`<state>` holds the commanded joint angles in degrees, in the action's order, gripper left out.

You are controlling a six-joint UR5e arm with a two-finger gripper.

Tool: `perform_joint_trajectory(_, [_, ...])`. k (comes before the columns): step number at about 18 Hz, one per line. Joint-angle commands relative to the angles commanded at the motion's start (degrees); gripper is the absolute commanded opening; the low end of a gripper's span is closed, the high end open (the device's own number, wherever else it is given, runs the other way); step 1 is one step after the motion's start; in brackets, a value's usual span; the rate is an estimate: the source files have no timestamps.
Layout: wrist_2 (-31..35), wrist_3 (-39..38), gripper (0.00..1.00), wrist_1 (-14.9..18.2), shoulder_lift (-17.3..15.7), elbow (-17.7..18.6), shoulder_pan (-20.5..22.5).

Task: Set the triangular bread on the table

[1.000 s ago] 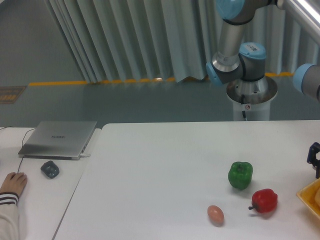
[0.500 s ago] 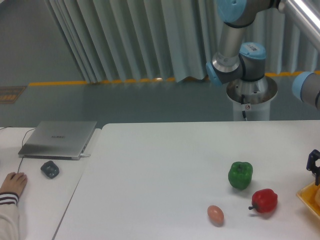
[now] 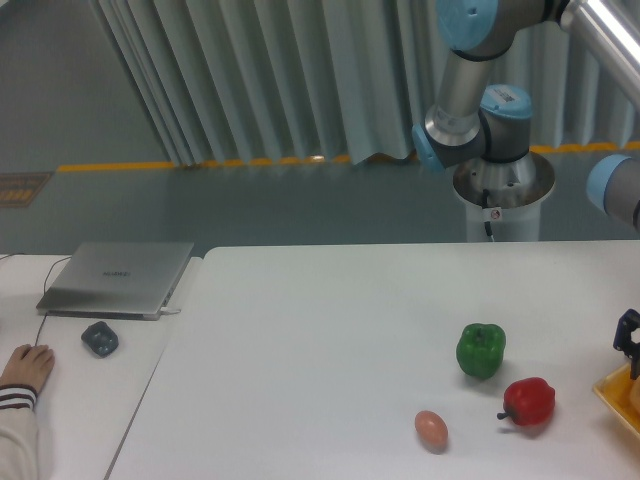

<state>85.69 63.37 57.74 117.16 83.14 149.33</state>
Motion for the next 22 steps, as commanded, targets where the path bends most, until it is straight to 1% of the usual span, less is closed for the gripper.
perform_joint_trajectory(22, [0.00, -0.79, 1.00, 0.00, 1.41, 0.00, 0.00])
